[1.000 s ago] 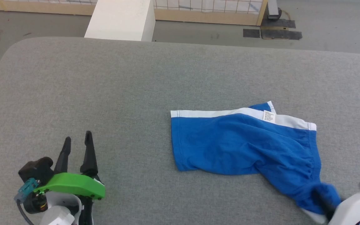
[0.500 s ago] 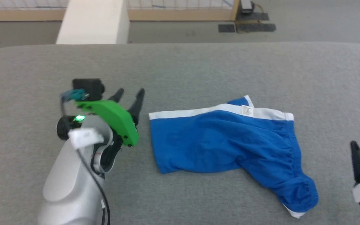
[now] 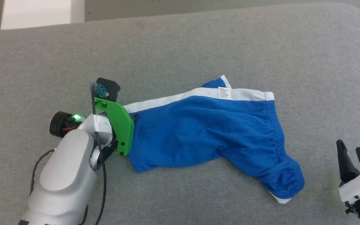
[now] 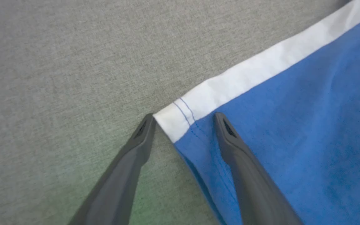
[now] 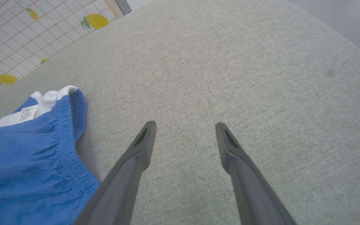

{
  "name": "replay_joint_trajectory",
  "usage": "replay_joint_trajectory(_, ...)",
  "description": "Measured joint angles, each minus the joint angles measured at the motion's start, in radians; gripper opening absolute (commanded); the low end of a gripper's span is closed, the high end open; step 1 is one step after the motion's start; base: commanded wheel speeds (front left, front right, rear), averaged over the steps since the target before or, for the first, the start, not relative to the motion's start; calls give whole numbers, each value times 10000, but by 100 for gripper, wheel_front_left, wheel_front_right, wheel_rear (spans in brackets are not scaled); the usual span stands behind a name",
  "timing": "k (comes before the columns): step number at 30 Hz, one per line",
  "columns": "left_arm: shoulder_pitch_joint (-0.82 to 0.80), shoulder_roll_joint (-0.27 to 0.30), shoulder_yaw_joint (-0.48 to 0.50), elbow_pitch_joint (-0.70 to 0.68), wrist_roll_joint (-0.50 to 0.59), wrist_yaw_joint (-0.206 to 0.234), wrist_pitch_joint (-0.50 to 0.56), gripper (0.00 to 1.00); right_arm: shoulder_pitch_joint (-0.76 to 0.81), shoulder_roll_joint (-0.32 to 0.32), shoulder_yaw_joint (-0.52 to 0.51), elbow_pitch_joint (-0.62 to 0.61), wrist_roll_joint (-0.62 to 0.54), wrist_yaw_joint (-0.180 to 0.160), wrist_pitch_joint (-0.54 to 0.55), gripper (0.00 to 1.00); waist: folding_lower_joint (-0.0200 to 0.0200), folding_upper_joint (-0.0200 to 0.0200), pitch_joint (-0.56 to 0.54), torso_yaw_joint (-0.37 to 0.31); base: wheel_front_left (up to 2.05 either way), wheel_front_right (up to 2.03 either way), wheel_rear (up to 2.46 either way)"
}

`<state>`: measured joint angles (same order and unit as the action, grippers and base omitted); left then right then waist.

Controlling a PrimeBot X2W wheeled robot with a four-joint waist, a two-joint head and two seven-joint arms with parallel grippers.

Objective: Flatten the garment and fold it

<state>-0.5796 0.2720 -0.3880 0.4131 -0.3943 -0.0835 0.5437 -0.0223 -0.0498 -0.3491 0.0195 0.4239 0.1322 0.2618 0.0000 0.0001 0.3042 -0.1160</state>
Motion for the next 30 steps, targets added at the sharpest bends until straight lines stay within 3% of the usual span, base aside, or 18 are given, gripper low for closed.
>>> replay_joint_trajectory(1, -5, 40, -31, 35, 54, 17, 13, 100, -14, 0, 17, 35, 0, 0, -33, 100, 0, 0, 67, -60, 0, 0, 0)
replay_joint_trajectory(2, -4, 79, -17, 69, 58, 25, 67, 89, -40, 0, 31, 67, 0, 0, -75, 100, 0, 0, 124, -118, 0, 0, 0)
replay_joint_trajectory(3, -4, 88, 6, 69, 36, 27, 84, 0, -67, 0, 35, 81, -2, 0, -86, 100, 0, 0, 163, -157, 0, 0, 0)
replay_joint_trajectory(10, 792, -295, 767, -1001, -980, 104, -1026, 0, -853, -4, 378, -251, -905, 0, 320, 100, 0, 0, 123, -25, 0, 0, 0)
replay_joint_trajectory(16, 1858, -477, 1097, -3018, -1528, 153, -1682, 0, -2581, 2, 1918, -713, -2846, 2, 1889, 100, 0, 0, 75, 313, 0, 0, 0)
replay_joint_trajectory(23, 2577, -560, 880, -4332, -1546, 242, -1672, 0, -3981, 15, 2625, 959, -4314, 2, 4084, 100, 0, 0, 328, 754, 0, 0, 0)
replay_joint_trajectory(30, 2621, -619, 752, -4623, -1618, 242, -1668, 0, -4542, 6, 2474, 2054, -4951, 0, 4644, 100, 0, 0, 691, 1176, 0, 0, 0)
